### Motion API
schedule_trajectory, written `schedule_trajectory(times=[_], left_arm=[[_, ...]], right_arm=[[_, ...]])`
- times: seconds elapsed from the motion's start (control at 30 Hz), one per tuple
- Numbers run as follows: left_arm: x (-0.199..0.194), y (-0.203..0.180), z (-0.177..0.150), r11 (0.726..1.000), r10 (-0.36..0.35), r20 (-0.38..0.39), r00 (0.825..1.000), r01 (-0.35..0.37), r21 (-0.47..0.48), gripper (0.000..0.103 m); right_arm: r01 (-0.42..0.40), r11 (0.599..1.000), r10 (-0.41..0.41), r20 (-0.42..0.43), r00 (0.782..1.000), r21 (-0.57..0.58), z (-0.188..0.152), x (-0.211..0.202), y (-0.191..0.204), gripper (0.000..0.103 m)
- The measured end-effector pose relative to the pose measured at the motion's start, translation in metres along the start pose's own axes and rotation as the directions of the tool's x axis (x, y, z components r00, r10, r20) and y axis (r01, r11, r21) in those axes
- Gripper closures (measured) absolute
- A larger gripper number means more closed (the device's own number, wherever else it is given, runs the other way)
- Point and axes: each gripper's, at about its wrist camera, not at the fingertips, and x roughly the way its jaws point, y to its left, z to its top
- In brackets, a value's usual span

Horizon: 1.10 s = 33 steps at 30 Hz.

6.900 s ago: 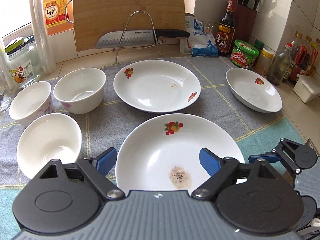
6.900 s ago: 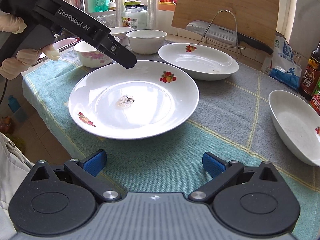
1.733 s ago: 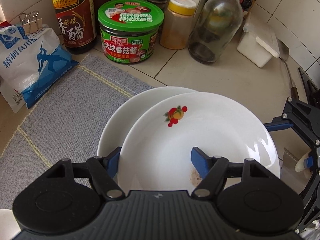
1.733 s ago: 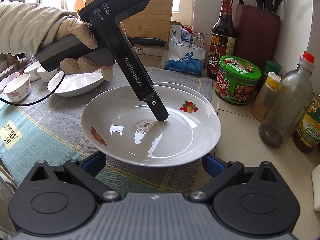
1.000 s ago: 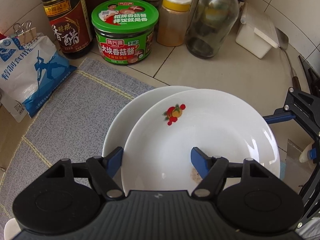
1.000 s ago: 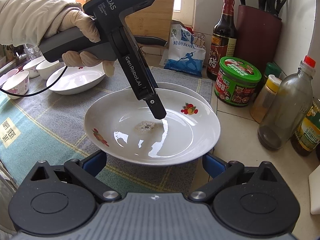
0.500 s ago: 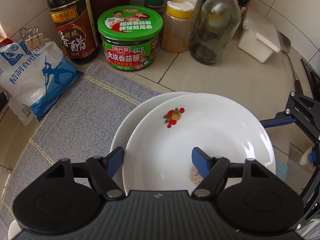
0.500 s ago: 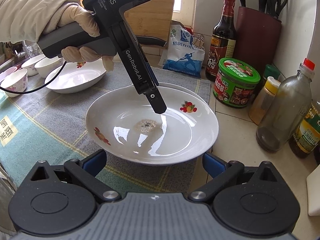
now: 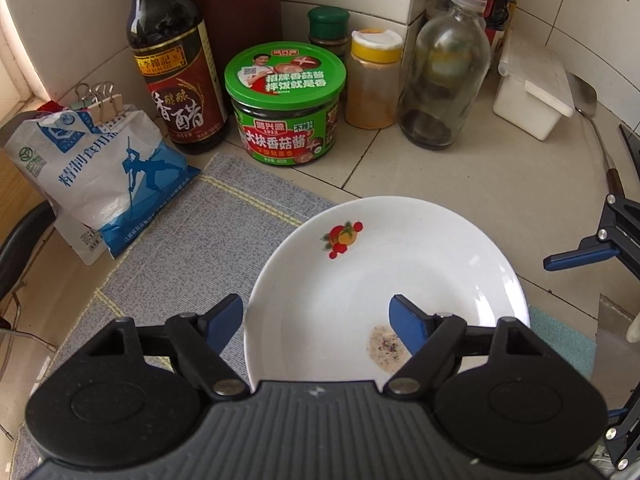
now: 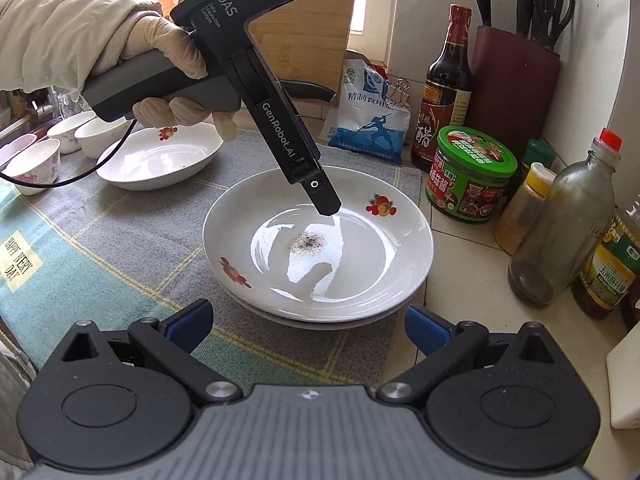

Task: Organize plates and bowls
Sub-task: 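Lower the stained plate onto the placed plate and open the left tool, then withdraw the left tool while the right tool reaches toward a white plate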

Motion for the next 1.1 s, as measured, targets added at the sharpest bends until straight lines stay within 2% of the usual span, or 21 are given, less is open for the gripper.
schedule_trajectory(times=[0.17,0.4,0.53,0.67,0.77,0.83,0.97,1.1], left_arm=[[-0.027,-0.003,-0.011,0.997,0.077,0.094,0.993,-0.074,-0.029,0.022],[-0.083,-0.014,-0.058,0.974,0.181,0.191,0.965,-0.148,-0.174,0.015],[-0.103,-0.014,-0.096,0.935,0.267,0.173,0.948,-0.212,-0.283,0.015],[-0.115,-0.005,-0.136,0.874,0.340,0.126,0.932,-0.264,-0.409,0.015],[-0.119,0.000,-0.165,0.833,0.397,0.088,0.913,-0.319,-0.452,0.015],[-0.120,0.005,-0.182,0.816,0.413,0.070,0.908,-0.335,-0.471,0.015],[-0.120,0.020,-0.216,0.786,0.409,0.040,0.912,-0.330,-0.522,0.015],[-0.115,0.031,-0.237,0.774,0.423,0.015,0.906,-0.353,-0.525,0.015]], right_arm=[[0.014,1.000,-0.014,0.020,1.000,0.013,0.002,-0.007,0.002,0.000],[0.020,1.000,-0.021,0.041,0.999,0.019,0.012,-0.010,0.007,0.000],[-0.010,1.000,0.010,0.050,0.999,0.002,0.022,-0.005,0.018,0.000],[-0.045,0.999,0.047,0.059,0.997,-0.023,0.033,0.002,0.032,0.000],[-0.070,0.997,0.072,0.058,0.996,-0.039,0.043,0.009,0.044,0.000],[-0.082,0.995,0.085,0.056,0.995,-0.056,0.049,0.013,0.055,0.000],[-0.084,0.994,0.086,0.031,0.996,-0.073,0.059,0.021,0.079,0.000],[-0.079,0.993,0.080,0.000,0.997,-0.088,0.067,0.029,0.102,0.000]])
